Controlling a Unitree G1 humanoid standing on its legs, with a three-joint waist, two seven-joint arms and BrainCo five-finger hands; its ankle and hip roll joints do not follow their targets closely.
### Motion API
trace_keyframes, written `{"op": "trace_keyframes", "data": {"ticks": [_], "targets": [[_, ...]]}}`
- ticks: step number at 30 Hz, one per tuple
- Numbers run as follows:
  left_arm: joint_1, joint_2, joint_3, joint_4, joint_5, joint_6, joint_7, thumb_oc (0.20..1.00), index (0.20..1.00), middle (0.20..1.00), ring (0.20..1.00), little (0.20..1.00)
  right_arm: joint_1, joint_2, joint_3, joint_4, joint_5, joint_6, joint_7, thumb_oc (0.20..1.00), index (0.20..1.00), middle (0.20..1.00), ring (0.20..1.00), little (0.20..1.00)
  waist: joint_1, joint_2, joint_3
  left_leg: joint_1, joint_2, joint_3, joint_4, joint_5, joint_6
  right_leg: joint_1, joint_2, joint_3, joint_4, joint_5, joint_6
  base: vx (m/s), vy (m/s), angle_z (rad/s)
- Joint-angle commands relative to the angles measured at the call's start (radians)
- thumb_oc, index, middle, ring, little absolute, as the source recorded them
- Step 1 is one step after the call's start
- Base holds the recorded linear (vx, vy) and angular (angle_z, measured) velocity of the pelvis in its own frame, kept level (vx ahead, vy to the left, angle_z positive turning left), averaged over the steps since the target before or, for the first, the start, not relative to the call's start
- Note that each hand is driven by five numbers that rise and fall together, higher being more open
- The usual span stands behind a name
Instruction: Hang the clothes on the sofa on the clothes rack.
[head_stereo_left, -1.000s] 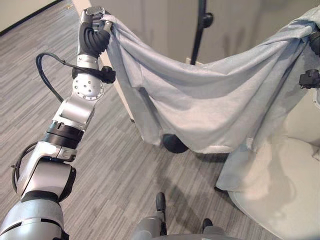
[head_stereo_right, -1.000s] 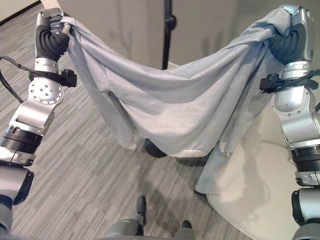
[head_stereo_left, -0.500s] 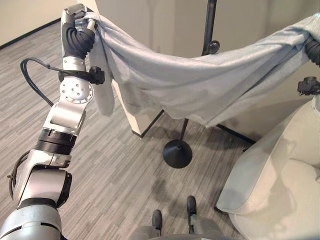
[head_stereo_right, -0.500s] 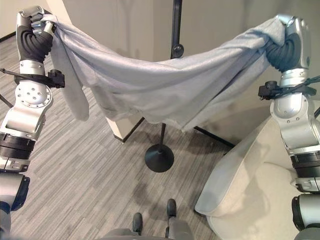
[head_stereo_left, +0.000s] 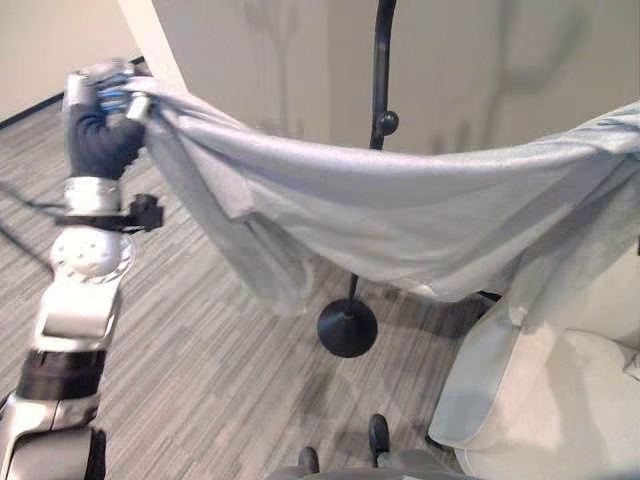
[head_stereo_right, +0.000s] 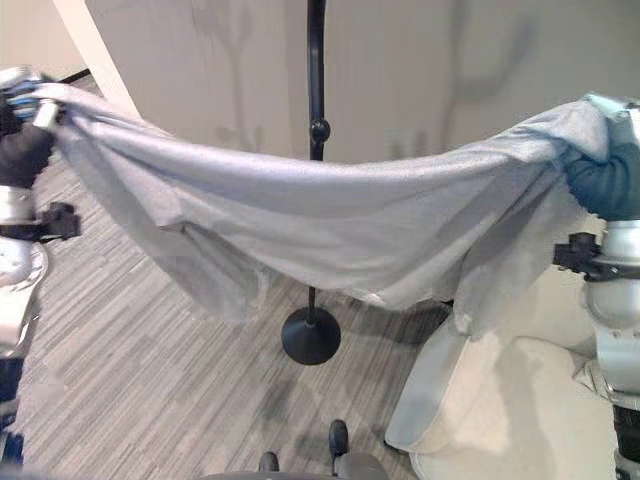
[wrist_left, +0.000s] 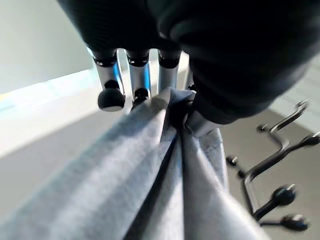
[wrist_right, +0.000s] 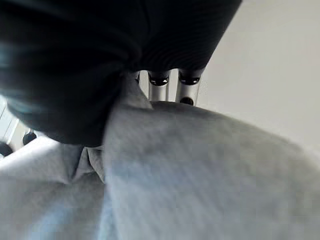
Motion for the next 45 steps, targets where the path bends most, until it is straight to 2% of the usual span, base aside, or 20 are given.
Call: {"op": "trace_keyframes", "data": {"ticks": [1, 4, 6, 8, 9, 11, 12, 13, 14, 16, 18, 19, 20, 21, 27, 34, 37, 45], "targets": [[-0.028, 0.062, 0.043, -0.028, -0.115, -0.120, -0.017, 0.200, 0.200, 0.200, 0.200, 0.200, -0.042, 0.002, -0.062, -0.036, -0.043, -0.041, -0.089, 0.200, 0.200, 0.200, 0.200, 0.200, 0.005, -0.017, -0.100, -0.023, 0.003, 0.047, 0.008, -0.029, -0.033, 0.091, -0.069, -0.003, 0.003, -0.104, 0.122, 0.01, 0.003, -0.04], [-0.012, 0.027, 0.095, -0.080, -0.172, -0.150, -0.015, 0.200, 0.200, 0.200, 0.200, 0.200, -0.070, 0.031, -0.083, -0.080, -0.056, -0.044, -0.116, 0.200, 0.200, 0.200, 0.200, 0.200, 0.008, -0.014, -0.113, -0.017, 0.005, 0.048, 0.008, -0.042, -0.033, 0.098, -0.069, -0.002, 0.003, -0.114, 0.123, 0.03, 0.010, -0.02], [-0.065, 0.025, 0.081, -0.095, -0.170, -0.164, 0.009, 0.200, 0.200, 0.200, 0.200, 0.200, -0.126, 0.026, -0.070, -0.080, -0.059, -0.038, -0.139, 0.200, 0.200, 0.200, 0.200, 0.200, 0.010, -0.013, -0.117, -0.018, 0.006, 0.054, 0.008, -0.035, -0.034, 0.098, -0.069, -0.003, 0.003, -0.109, 0.120, 0.00, 0.003, -0.06], [-0.258, 0.073, -0.053, -0.021, -0.127, -0.147, 0.073, 0.200, 0.200, 0.200, 0.200, 0.200, -0.283, -0.060, 0.025, -0.010, -0.041, -0.017, -0.174, 0.200, 0.200, 0.200, 0.200, 0.200, 0.011, -0.014, -0.128, -0.010, 0.010, 0.055, 0.008, -0.038, -0.039, 0.108, -0.067, -0.007, 0.003, -0.113, 0.121, 0.03, -0.007, 0.00], [-0.292, 0.089, -0.082, -0.003, -0.117, -0.142, 0.083, 0.200, 0.200, 0.200, 0.200, 0.200, -0.306, -0.084, 0.043, 0.005, -0.038, -0.009, -0.177, 0.200, 0.200, 0.200, 0.200, 0.200, 0.010, -0.014, -0.134, -0.004, 0.011, 0.054, 0.008, -0.047, -0.040, 0.113, -0.067, -0.007, 0.003, -0.120, 0.123, 0.00, 0.000, 0.00], [-0.446, 0.122, -0.206, 0.107, -0.087, -0.116, 0.127, 0.200, 0.200, 0.200, 0.200, 0.200, -0.429, -0.181, 0.138, 0.097, -0.035, 0.023, -0.197, 0.200, 0.200, 0.200, 0.200, 0.200, 0.010, -0.019, -0.136, -0.004, 0.012, 0.057, 0.008, -0.037, -0.042, 0.113, -0.067, -0.011, 0.003, -0.113, 0.123, 0.00, 0.000, 0.00], [-0.462, 0.122, -0.215, 0.118, -0.086, -0.117, 0.131, 0.200, 0.200, 0.200, 0.200, 0.200, -0.442, -0.185, 0.147, 0.109, -0.035, 0.023, -0.201, 0.200, 0.200, 0.200, 0.200, 0.200, 0.010, -0.018, -0.135, -0.001, 0.012, 0.055, 0.008, -0.046, -0.042, 0.116, -0.067, -0.011, 0.003, -0.120, 0.124, 0.05, -0.006, 0.02], [-0.529, 0.129, -0.270, 0.169, -0.081, -0.107, 0.141, 0.200, 0.200, 0.200, 0.200, 0.200, -0.496, -0.218, 0.192, 0.151, -0.023, 0.033, -0.203, 0.200, 0.200, 0.200, 0.200, 0.200, 0.009, -0.018, -0.135, 0.000, 0.014, 0.056, 0.008, -0.046, -0.044, 0.116, -0.067, -0.012, 0.003, -0.120, 0.126, 0.06, -0.016, 0.03], [-0.689, 0.145, -0.405, 0.291, -0.086, -0.088, 0.149, 0.200, 0.200, 0.200, 0.200, 0.200, -0.634, -0.310, 0.317, 0.261, -0.002, 0.060, -0.206, 0.200, 0.200, 0.200, 0.200, 0.200, 0.011, -0.023, -0.136, -0.001, 0.016, 0.055, 0.008, -0.043, -0.048, 0.116, -0.066, -0.014, 0.003, -0.118, 0.127, 0.04, -0.026, 0.01], [-0.798, 0.129, -0.498, 0.386, -0.112, -0.068, 0.147, 0.200, 0.200, 0.200, 0.200, 0.200, -0.752, -0.357, 0.435, 0.360, 0.027, 0.089, -0.191, 0.200, 0.200, 0.200, 0.200, 0.200, 0.011, -0.030, -0.138, 0.001, 0.018, 0.058, 0.008, -0.044, -0.049, 0.117, -0.067, -0.017, 0.003, -0.120, 0.129, 0.02, -0.014, -0.01], [-0.854, 0.132, -0.545, 0.451, -0.107, -0.054, 0.152, 0.200, 0.200, 0.200, 0.200, 0.200, -0.822, -0.373, 0.505, 0.418, 0.039, 0.101, -0.192, 0.200, 0.200, 0.200, 0.200, 0.200, 0.010, -0.031, -0.136, 0.000, 0.019, 0.059, 0.008, -0.043, -0.050, 0.116, -0.067, -0.019, 0.003, -0.119, 0.129, 0.03, -0.011, 0.10], [-0.966, 0.138, -0.647, 0.591, -0.070, -0.015, 0.157, 0.200, 0.200, 0.200, 0.200, 0.200, -0.970, -0.393, 0.670, 0.562, 0.064, 0.128, -0.177, 0.200, 0.200, 0.200, 0.200, 0.200, 0.012, -0.036, -0.134, -0.003, 0.022, 0.061, 0.008, -0.039, -0.053, 0.114, -0.067, -0.023, 0.003, -0.116, 0.130, 0.04, -0.017, 0.10], [-1.009, 0.131, -0.679, 0.649, -0.079, -0.009, 0.164, 0.200, 0.200, 0.200, 0.200, 0.200, -1.032, -0.393, 0.729, 0.614, 0.079, 0.137, -0.177, 0.200, 0.200, 0.200, 0.200, 0.200, 0.010, -0.040, -0.131, -0.006, 0.022, 0.062, 0.008, -0.037, -0.054, 0.112, -0.067, -0.023, 0.003, -0.114, 0.130, 0.03, -0.023, 0.07], [-1.066, 0.111, -0.708, 0.765, -0.112, 0.001, 0.159, 0.200, 0.200, 0.200, 0.200, 0.200, -1.210, -0.359, 0.898, 0.758, 0.127, 0.149, -0.174, 0.200, 0.200, 0.200, 0.200, 0.200, 0.000, -0.032, -0.119, -0.014, 0.024, 0.066, 0.008, -0.033, -0.057, 0.101, -0.067, -0.021, 0.004, -0.110, 0.130, 0.00, -0.018, 0.03], [-1.155, 0.104, -0.778, 0.978, -0.126, 0.037, 0.140, 0.200, 0.200, 0.200, 0.200, 0.200, -1.403, -0.274, 1.129, 1.047, 0.202, 0.164, -0.121, 0.200, 0.200, 0.200, 0.200, 0.200, -0.001, -0.025, -0.097, -0.042, 0.026, 0.071, 0.008, -0.019, -0.066, 0.073, -0.062, -0.018, 0.003, -0.098, 0.130, 0.00, 0.000, 0.00], [-1.157, 0.122, -0.790, 1.121, -0.113, 0.077, 0.131, 0.200, 0.200, 0.200, 0.200, 0.200, -1.425, -0.218, 1.198, 1.133, 0.213, 0.168, -0.071, 0.200, 0.200, 0.200, 0.200, 0.200, 0.004, -0.026, -0.070, -0.077, 0.028, 0.066, 0.008, -0.006, -0.073, 0.043, -0.058, -0.024, 0.003, -0.095, 0.131, -0.01, 0.000, 0.00], [-1.149, 0.108, -0.802, 1.183, -0.084, 0.090, 0.121, 0.200, 0.200, 0.200, 0.200, 0.200, -1.405, -0.174, 1.223, 1.192, 0.211, 0.165, -0.035, 0.200, 0.200, 0.200, 0.200, 0.200, 0.005, -0.026, -0.040, -0.104, 0.029, 0.063, 0.008, 0.005, -0.075, 0.016, -0.057, -0.023, 0.003, -0.088, 0.130, -0.08, 0.001, 0.02], [-1.140, 0.036, -0.840, 1.290, -0.026, 0.106, 0.109, 0.200, 0.200, 0.200, 0.200, 0.200, -1.347, -0.050, 1.216, 1.292, 0.226, 0.163, -0.015, 0.200, 0.200, 0.200, 0.200, 0.200, 0.002, -0.026, 0.025, -0.181, 0.028, 0.057, 0.008, 0.035, -0.076, -0.061, -0.056, -0.014, 0.003, -0.062, 0.131, -0.07, -0.004, 0.00]]}}
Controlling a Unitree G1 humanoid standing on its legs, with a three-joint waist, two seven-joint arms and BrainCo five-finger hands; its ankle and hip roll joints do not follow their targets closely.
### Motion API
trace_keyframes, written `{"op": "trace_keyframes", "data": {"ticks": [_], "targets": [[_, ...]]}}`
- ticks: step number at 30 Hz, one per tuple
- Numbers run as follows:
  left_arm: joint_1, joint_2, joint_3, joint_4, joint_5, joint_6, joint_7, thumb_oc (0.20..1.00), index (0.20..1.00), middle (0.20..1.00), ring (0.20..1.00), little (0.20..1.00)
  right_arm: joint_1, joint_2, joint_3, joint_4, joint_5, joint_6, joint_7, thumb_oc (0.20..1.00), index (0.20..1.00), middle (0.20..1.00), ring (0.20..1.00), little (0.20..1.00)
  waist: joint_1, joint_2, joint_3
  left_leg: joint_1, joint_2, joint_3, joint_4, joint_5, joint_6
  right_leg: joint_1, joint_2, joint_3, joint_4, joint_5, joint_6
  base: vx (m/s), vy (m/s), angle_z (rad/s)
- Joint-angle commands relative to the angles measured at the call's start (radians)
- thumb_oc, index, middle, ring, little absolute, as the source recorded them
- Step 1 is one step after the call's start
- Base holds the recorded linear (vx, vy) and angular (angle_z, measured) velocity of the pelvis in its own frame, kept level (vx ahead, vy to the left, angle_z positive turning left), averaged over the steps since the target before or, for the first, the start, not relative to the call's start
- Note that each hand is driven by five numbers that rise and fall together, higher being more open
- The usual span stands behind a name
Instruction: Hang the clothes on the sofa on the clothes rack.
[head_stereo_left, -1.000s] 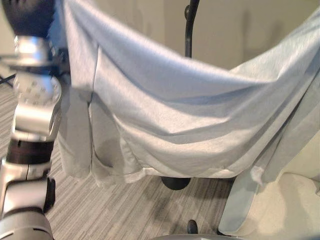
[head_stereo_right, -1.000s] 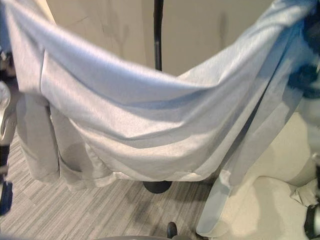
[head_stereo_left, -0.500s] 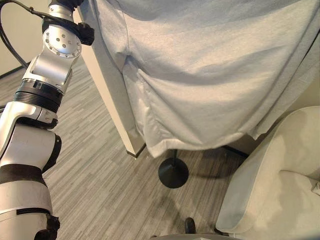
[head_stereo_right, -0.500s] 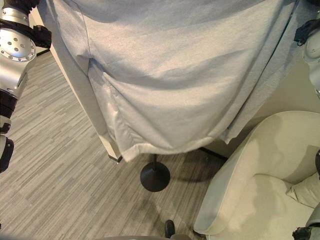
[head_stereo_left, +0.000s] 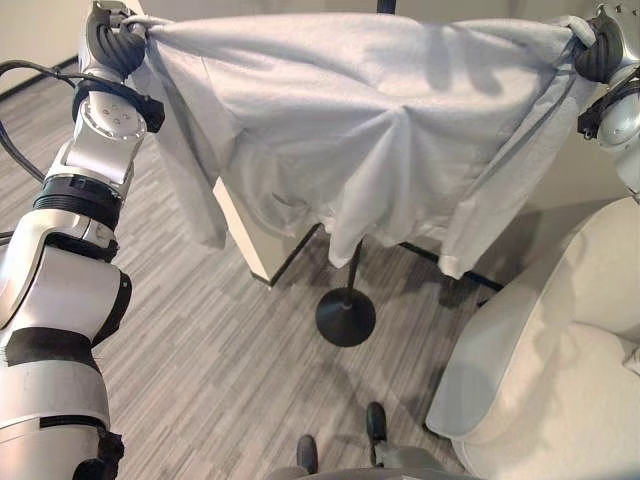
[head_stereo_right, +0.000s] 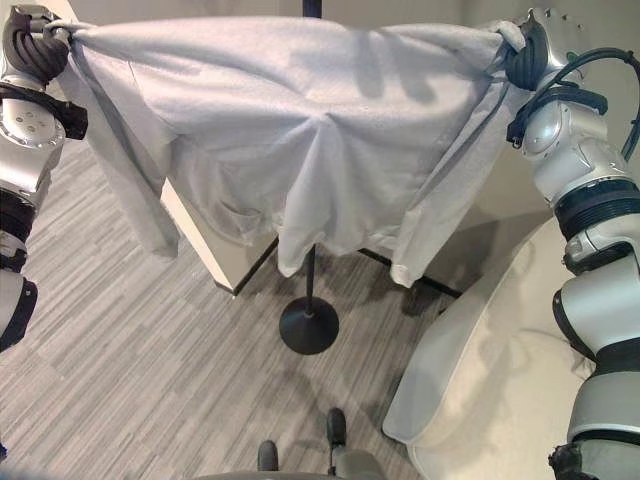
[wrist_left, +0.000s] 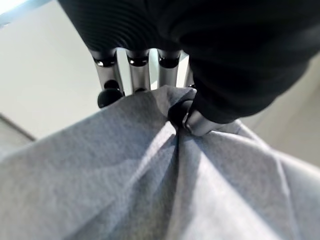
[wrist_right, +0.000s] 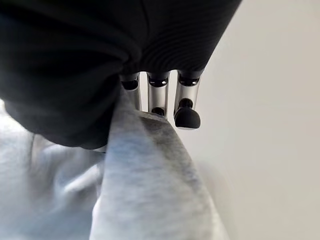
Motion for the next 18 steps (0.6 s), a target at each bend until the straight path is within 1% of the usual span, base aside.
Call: {"op": "trace_keyframes", "data": {"ticks": [1, 3, 4, 9, 10, 12, 13, 14, 15, 17, 18], "targets": [[-0.098, 0.016, -0.029, 0.063, 0.045, -0.022, 0.010, 0.200, 0.200, 0.200, 0.200, 0.200, -0.081, -0.036, -0.001, 0.051, 0.014, 0.006, -0.013, 0.200, 0.200, 0.200, 0.200, 0.200, 0.020, -0.013, 0.036, -0.038, 0.029, 0.056, 0.001, 0.006, -0.067, 0.084, -0.056, -0.002, 0.003, -0.094, 0.154, 0.00, 0.000, 0.00], [-0.089, -0.006, -0.030, 0.078, 0.062, -0.023, 0.012, 0.200, 0.200, 0.200, 0.200, 0.200, -0.054, -0.014, -0.012, 0.079, 0.004, 0.000, -0.019, 0.200, 0.200, 0.200, 0.200, 0.200, 0.017, -0.011, 0.051, -0.053, 0.028, 0.058, 0.001, 0.012, -0.068, 0.069, -0.057, -0.001, 0.003, -0.089, 0.155, -0.04, 0.010, -0.01], [-0.071, -0.033, -0.035, 0.090, 0.087, -0.024, 0.002, 0.200, 0.200, 0.200, 0.200, 0.200, 0.010, 0.016, -0.041, 0.121, 0.006, -0.004, -0.019, 0.200, 0.200, 0.200, 0.200, 0.200, 0.015, -0.007, 0.064, -0.069, 0.026, 0.057, 0.001, 0.017, -0.067, 0.053, -0.059, 0.002, 0.003, -0.085, 0.155, -0.04, 0.009, -0.02], [-0.037, -0.068, -0.027, 0.105, 0.097, -0.027, -0.006, 0.200, 0.200, 0.200, 0.200, 0.200, 0.087, 0.058, -0.092, 0.153, 0.018, -0.009, -0.023, 0.200, 0.200, 0.200, 0.200, 0.200, 0.012, -0.001, 0.078, -0.081, 0.022, 0.054, 0.001, 0.021, -0.065, 0.041, -0.061, 0.006, 0.003, -0.081, 0.155, -0.01, 0.000, 0.00], [0.017, -0.096, 0.007, 0.080, 0.095, -0.030, -0.004, 0.200, 0.200, 0.200, 0.200, 0.200, 0.170, 0.090, -0.143, 0.129, 0.020, -0.010, -0.028, 0.200, 0.200, 0.200, 0.200, 0.200, 0.006, 0.005, 0.086, -0.083, 0.020, 0.056, 0.001, 0.018, -0.062, 0.036, -0.061, 0.010, 0.003, -0.080, 0.156, 0.00, 0.000, 0.00], [0.039, -0.108, 0.018, 0.065, 0.096, -0.032, -0.001, 0.200, 0.200, 0.200, 0.200, 0.200, 0.196, 0.097, -0.164, 0.117, 0.025, -0.013, -0.035, 0.200, 0.200, 0.200, 0.200, 0.200, 0.005, 0.005, 0.087, -0.083, 0.019, 0.057, 0.001, 0.018, -0.061, 0.036, -0.062, 0.012, 0.003, -0.080, 0.156, 0.01, 0.005, -0.02], [0.091, -0.130, 0.051, 0.020, 0.093, -0.037, 0.005, 0.200, 0.200, 0.200, 0.200, 0.200, 0.271, 0.113, -0.201, 0.082, 0.023, -0.016, -0.044, 0.200, 0.200, 0.200, 0.200, 0.200, 0.003, 0.009, 0.091, -0.079, 0.016, 0.058, 0.001, 0.013, -0.057, 0.038, -0.063, 0.016, 0.003, -0.084, 0.156, 0.02, 0.011, -0.04], [0.119, -0.153, 0.070, -0.005, 0.082, -0.037, 0.008, 0.200, 0.200, 0.200, 0.200, 0.200, 0.302, 0.120, -0.222, 0.057, 0.025, -0.018, -0.049, 0.200, 0.200, 0.200, 0.200, 0.200, 0.002, 0.010, 0.090, -0.077, 0.016, 0.058, 0.001, 0.012, -0.056, 0.040, -0.064, 0.016, 0.003, -0.085, 0.155, 0.04, 0.005, -0.02], [0.176, -0.182, 0.103, -0.060, 0.065, -0.046, 0.008, 0.200, 0.200, 0.200, 0.200, 0.200, 0.375, 0.140, -0.265, 0.015, 0.026, -0.022, -0.057, 0.200, 0.200, 0.200, 0.200, 0.200, 0.002, 0.010, 0.088, -0.070, 0.015, 0.058, 0.001, 0.006, -0.053, 0.047, -0.064, 0.015, 0.003, -0.089, 0.153, 0.04, -0.003, 0.01], [0.237, -0.231, 0.145, -0.115, 0.003, -0.064, 0.003, 0.200, 0.200, 0.200, 0.200, 0.200, 0.440, 0.171, -0.307, -0.042, 0.040, -0.034, -0.063, 0.200, 0.200, 0.200, 0.200, 0.200, 0.000, 0.012, 0.086, -0.060, 0.013, 0.058, 0.001, 0.000, -0.051, 0.054, -0.065, 0.013, 0.003, -0.093, 0.151, 0.02, -0.002, 0.01], [0.240, -0.231, 0.145, -0.118, 0.003, -0.063, 0.003, 0.388, 0.388, 0.388, 0.388, 0.388, 0.445, 0.171, -0.309, -0.045, 0.039, -0.032, -0.063, 0.213, 0.213, 0.213, 0.213, 0.213, 0.000, 0.012, 0.084, -0.059, 0.013, 0.058, 0.001, -0.001, -0.051, 0.055, -0.065, 0.013, 0.003, -0.094, 0.151, 0.04, -0.009, -0.01]]}}
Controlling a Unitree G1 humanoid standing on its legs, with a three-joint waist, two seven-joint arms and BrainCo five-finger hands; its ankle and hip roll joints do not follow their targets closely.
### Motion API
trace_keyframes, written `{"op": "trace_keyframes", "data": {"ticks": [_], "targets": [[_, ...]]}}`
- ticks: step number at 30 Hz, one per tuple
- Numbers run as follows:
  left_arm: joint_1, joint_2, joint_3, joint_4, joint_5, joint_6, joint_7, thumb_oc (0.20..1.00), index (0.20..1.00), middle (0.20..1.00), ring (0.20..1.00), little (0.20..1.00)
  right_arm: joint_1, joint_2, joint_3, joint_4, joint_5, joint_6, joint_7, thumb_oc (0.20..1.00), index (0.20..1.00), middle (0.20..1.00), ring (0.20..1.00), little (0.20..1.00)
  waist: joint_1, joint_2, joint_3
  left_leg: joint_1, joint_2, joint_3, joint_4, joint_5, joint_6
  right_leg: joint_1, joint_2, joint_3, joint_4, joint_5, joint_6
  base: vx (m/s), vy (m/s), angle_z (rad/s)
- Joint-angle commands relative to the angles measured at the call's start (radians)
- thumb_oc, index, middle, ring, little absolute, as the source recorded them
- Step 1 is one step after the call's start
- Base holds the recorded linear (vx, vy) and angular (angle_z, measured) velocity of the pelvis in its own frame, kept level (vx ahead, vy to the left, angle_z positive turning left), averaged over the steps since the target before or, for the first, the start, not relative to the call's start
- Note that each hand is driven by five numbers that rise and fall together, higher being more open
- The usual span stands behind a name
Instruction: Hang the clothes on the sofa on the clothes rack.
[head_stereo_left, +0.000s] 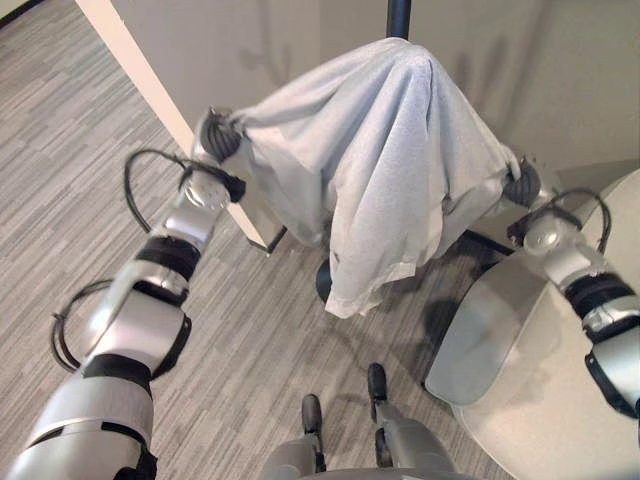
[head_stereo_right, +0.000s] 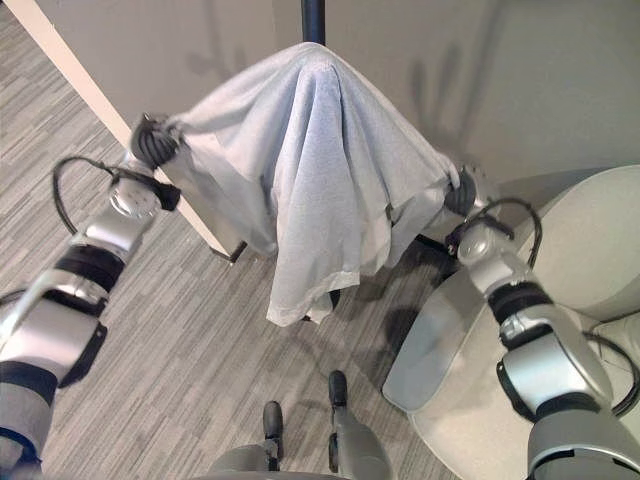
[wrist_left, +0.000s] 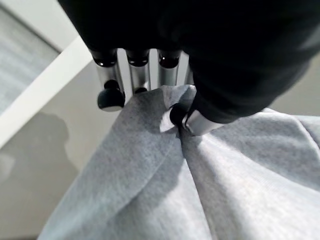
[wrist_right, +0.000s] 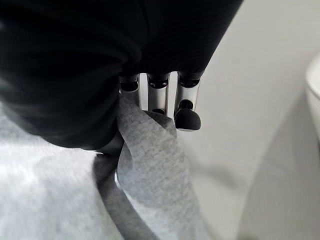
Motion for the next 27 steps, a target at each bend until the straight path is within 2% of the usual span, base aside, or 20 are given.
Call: {"op": "trace_keyframes", "data": {"ticks": [1, 3, 6, 10, 11, 17, 22, 24, 27], "targets": [[-0.041, 0.002, 0.019, 0.015, -0.099, -0.073, 0.010, 1.000, 1.000, 1.000, 1.000, 1.000, -0.020, -0.009, -0.052, 0.013, 0.093, -0.033, -0.041, 1.000, 1.000, 1.000, 1.000, 1.000, 0.003, -0.002, -0.005, -0.019, 0.014, 0.038, 0.001, -0.012, -0.045, 0.095, -0.065, 0.009, 0.003, -0.105, 0.150, 0.00, 0.000, 0.00], [0.000, -0.011, 0.034, -0.018, -0.106, -0.073, -0.002, 1.000, 1.000, 1.000, 1.000, 1.000, 0.021, -0.002, -0.082, -0.020, 0.103, -0.042, -0.038, 1.000, 1.000, 1.000, 1.000, 1.000, 0.002, -0.002, -0.012, -0.007, 0.014, 0.040, 0.001, -0.018, -0.045, 0.107, -0.066, 0.007, 0.003, -0.111, 0.149, 0.06, -0.002, -0.03], [0.104, -0.062, 0.095, -0.113, -0.163, -0.073, -0.017, 1.000, 1.000, 1.000, 1.000, 1.000, 0.132, 0.017, -0.206, -0.158, 0.136, -0.064, -0.052, 1.000, 1.000, 1.000, 1.000, 1.000, -0.002, 0.000, -0.031, 0.032, 0.015, 0.046, 0.001, -0.037, -0.041, 0.141, -0.066, 0.001, 0.003, -0.124, 0.145, 0.09, -0.005, 0.00], [0.230, -0.050, 0.164, -0.248, -0.158, -0.078, -0.049, 1.000, 1.000, 1.000, 1.000, 1.000, 0.262, -0.021, -0.330, -0.315, 0.123, -0.082, -0.034, 1.000, 1.000, 1.000, 1.000, 1.000, -0.004, -0.002, -0.058, 0.076, 0.019, 0.054, 0.001, -0.059, -0.038, 0.182, -0.066, -0.004, 0.003, -0.139, 0.142, 0.10, 0.000, 0.01], [0.301, -0.045, 0.202, -0.296, -0.164, -0.081, -0.061, 1.000, 1.000, 1.000, 1.000, 1.000, 0.328, -0.021, -0.392, -0.375, 0.134, -0.094, -0.017, 1.000, 1.000, 1.000, 1.000, 1.000, -0.006, -0.002, -0.068, 0.093, 0.022, 0.057, 0.001, -0.067, -0.037, 0.197, -0.067, -0.004, 0.003, -0.145, 0.141, 0.10, 0.006, 0.00], [0.509, -0.051, 0.325, -0.407, -0.160, -0.082, -0.099, 1.000, 1.000, 1.000, 1.000, 1.000, 0.542, -0.003, -0.535, -0.500, 0.081, -0.103, 0.029, 1.000, 1.000, 1.000, 1.000, 1.000, -0.006, -0.002, -0.094, 0.129, 0.024, 0.063, 0.001, -0.083, -0.035, 0.233, -0.066, -0.009, 0.003, -0.158, 0.135, 0.06, 0.004, -0.01], [0.693, -0.071, 0.412, -0.466, -0.120, -0.081, -0.153, 1.000, 1.000, 1.000, 1.000, 1.000, 0.696, 0.035, -0.606, -0.572, 0.010, -0.115, 0.078, 1.000, 1.000, 1.000, 1.000, 1.000, -0.005, -0.003, -0.104, 0.145, 0.027, 0.069, 0.001, -0.090, -0.032, 0.248, -0.069, -0.012, 0.003, -0.162, 0.130, 0.01, 0.001, 0.00], [0.758, -0.094, 0.438, -0.470, -0.104, -0.075, -0.152, 1.000, 1.000, 1.000, 1.000, 1.000, 0.743, 0.084, -0.616, -0.591, 0.035, -0.132, 0.095, 1.000, 1.000, 1.000, 1.000, 1.000, -0.003, -0.002, -0.104, 0.148, 0.027, 0.072, 0.001, -0.091, -0.030, 0.253, -0.070, -0.014, 0.003, -0.162, 0.129, 0.00, 0.000, 0.00], [0.857, -0.153, 0.465, -0.433, -0.112, -0.065, -0.180, 1.000, 1.000, 1.000, 1.000, 1.000, 0.817, 0.145, -0.602, -0.612, 0.097, -0.149, 0.170, 1.000, 1.000, 1.000, 1.000, 1.000, -0.002, -0.002, -0.103, 0.148, 0.026, 0.074, 0.001, -0.088, -0.030, 0.254, -0.072, -0.017, 0.003, -0.161, 0.127, 0.00, 0.000, 0.00]]}}
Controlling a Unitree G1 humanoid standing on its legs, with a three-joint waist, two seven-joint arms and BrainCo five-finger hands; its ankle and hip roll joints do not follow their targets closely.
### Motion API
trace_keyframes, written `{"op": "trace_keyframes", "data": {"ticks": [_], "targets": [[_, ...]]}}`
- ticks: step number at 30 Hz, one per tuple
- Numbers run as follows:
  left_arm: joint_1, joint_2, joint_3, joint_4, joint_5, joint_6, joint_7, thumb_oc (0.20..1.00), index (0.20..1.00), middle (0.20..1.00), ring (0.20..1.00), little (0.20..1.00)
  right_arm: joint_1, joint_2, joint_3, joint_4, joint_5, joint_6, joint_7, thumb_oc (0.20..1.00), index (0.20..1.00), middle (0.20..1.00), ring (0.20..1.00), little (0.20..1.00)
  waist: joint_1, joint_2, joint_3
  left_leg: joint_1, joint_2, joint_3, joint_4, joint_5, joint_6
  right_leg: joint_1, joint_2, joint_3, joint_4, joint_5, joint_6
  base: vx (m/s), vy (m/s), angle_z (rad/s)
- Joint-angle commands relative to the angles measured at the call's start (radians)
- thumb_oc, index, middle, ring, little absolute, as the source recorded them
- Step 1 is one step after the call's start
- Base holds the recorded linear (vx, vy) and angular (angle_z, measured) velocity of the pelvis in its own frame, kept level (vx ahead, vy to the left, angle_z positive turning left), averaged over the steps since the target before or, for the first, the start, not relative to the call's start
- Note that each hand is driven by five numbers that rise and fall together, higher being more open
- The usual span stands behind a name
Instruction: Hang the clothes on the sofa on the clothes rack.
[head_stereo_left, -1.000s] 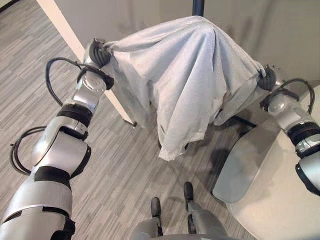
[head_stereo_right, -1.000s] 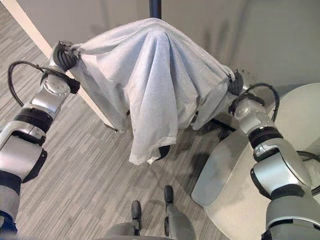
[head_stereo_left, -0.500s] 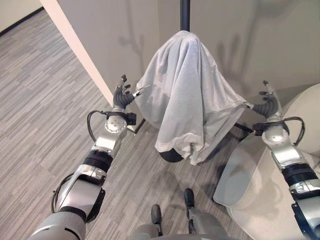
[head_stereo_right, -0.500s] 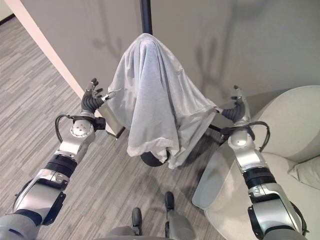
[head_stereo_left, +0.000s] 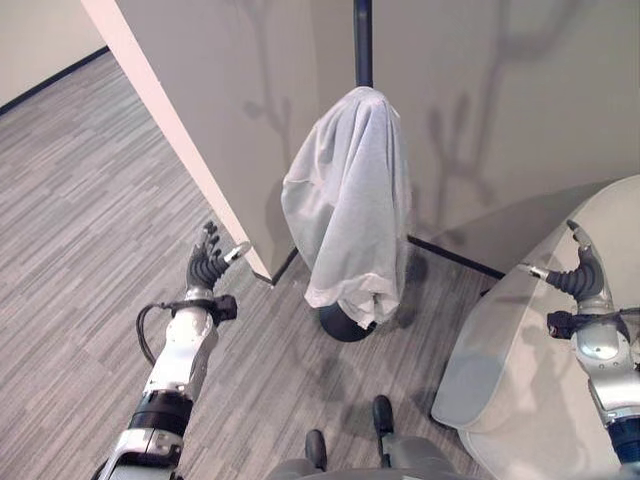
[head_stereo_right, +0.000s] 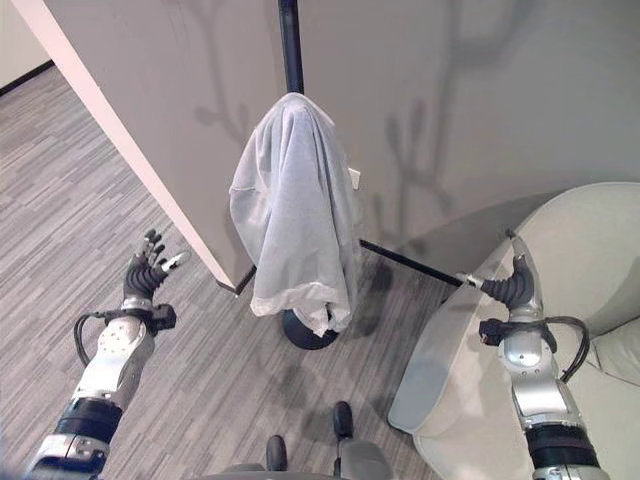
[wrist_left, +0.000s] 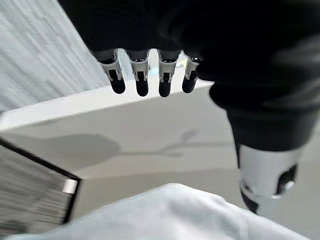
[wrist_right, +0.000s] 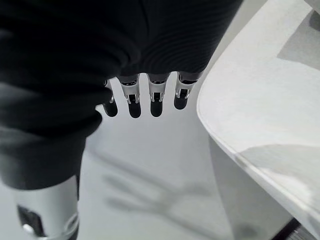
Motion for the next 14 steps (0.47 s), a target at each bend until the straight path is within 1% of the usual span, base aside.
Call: {"op": "trace_keyframes", "data": {"ticks": [1, 3, 4, 6, 7, 8, 9, 11, 14], "targets": [[-0.013, -0.002, 0.008, 0.104, 0.015, -0.033, -0.040, 1.000, 1.000, 1.000, 1.000, 1.000, 0.017, 0.033, -0.003, -0.041, 0.121, -0.088, 0.103, 1.000, 1.000, 1.000, 1.000, 1.000, 0.001, -0.023, -0.041, 0.011, 0.017, 0.071, 0.008, -0.070, -0.044, 0.117, -0.080, -0.019, 0.005, -0.137, 0.120, 0.00, 0.000, 0.00], [0.034, -0.024, 0.002, 0.158, 0.039, -0.026, -0.070, 1.000, 1.000, 1.000, 1.000, 1.000, 0.054, 0.081, 0.014, -0.039, 0.191, -0.107, 0.158, 1.000, 1.000, 1.000, 1.000, 1.000, 0.001, -0.022, -0.037, 0.010, 0.017, 0.074, 0.008, -0.067, -0.043, 0.115, -0.082, -0.021, 0.008, -0.136, 0.121, -0.01, 0.015, 0.00], [0.050, -0.044, -0.008, 0.219, 0.051, -0.021, -0.077, 1.000, 1.000, 1.000, 1.000, 1.000, 0.075, 0.111, 0.029, -0.020, 0.224, -0.112, 0.166, 1.000, 1.000, 1.000, 1.000, 1.000, -0.001, -0.021, -0.038, 0.011, 0.016, 0.076, 0.008, -0.067, -0.042, 0.114, -0.084, -0.022, 0.009, -0.134, 0.122, -0.01, 0.033, -0.01], [0.058, -0.054, -0.013, 0.243, 0.057, -0.022, -0.072, 1.000, 1.000, 1.000, 1.000, 1.000, 0.082, 0.126, 0.040, -0.004, 0.239, -0.119, 0.171, 1.000, 1.000, 1.000, 1.000, 1.000, -0.001, -0.020, -0.038, 0.011, 0.016, 0.077, 0.008, -0.067, -0.042, 0.114, -0.084, -0.022, 0.010, -0.134, 0.122, -0.01, 0.017, 0.00], [0.082, -0.078, -0.035, 0.304, 0.094, -0.020, -0.071, 1.000, 1.000, 1.000, 1.000, 1.000, 0.091, 0.157, 0.069, 0.084, 0.250, -0.115, 0.167, 1.000, 1.000, 1.000, 1.000, 1.000, -0.003, -0.019, -0.035, 0.011, 0.015, 0.079, 0.008, -0.065, -0.041, 0.112, -0.086, -0.021, 0.011, -0.133, 0.124, 0.00, 0.000, 0.00], [0.082, -0.078, -0.035, 0.304, 0.094, -0.020, -0.071, 1.000, 1.000, 1.000, 1.000, 1.000, 0.091, 0.157, 0.070, 0.084, 0.250, -0.115, 0.167, 1.000, 1.000, 1.000, 1.000, 1.000, -0.003, -0.019, -0.035, 0.011, 0.015, 0.079, 0.008, -0.065, -0.041, 0.112, -0.086, -0.021, 0.011, -0.133, 0.124, -0.03, 0.051, 0.01], [0.090, -0.092, -0.075, 0.395, 0.156, -0.012, -0.083, 1.000, 1.000, 1.000, 1.000, 1.000, 0.093, 0.184, 0.104, 0.191, 0.247, -0.107, 0.154, 1.000, 1.000, 1.000, 1.000, 1.000, -0.004, -0.018, -0.036, 0.011, 0.014, 0.080, 0.008, -0.064, -0.041, 0.110, -0.086, -0.021, 0.014, -0.132, 0.125, -0.02, 0.036, -0.01], [0.084, -0.104, -0.106, 0.476, 0.202, -0.009, -0.080, 1.000, 1.000, 1.000, 1.000, 1.000, 0.071, 0.198, 0.146, 0.341, 0.233, -0.085, 0.135, 1.000, 1.000, 1.000, 1.000, 1.000, -0.002, -0.017, -0.038, 0.011, 0.014, 0.080, 0.008, -0.063, -0.042, 0.109, -0.088, -0.022, 0.016, -0.132, 0.127, -0.01, 0.022, 0.00], [0.072, -0.108, -0.138, 0.526, 0.218, -0.010, -0.088, 1.000, 1.000, 1.000, 1.000, 1.000, 0.041, 0.210, 0.192, 0.490, 0.239, -0.057, 0.139, 1.000, 1.000, 1.000, 1.000, 1.000, 0.002, -0.019, -0.039, 0.013, 0.014, 0.077, 0.008, -0.062, -0.042, 0.111, -0.088, -0.025, 0.018, -0.135, 0.127, 0.00, 0.006, -0.01]]}}
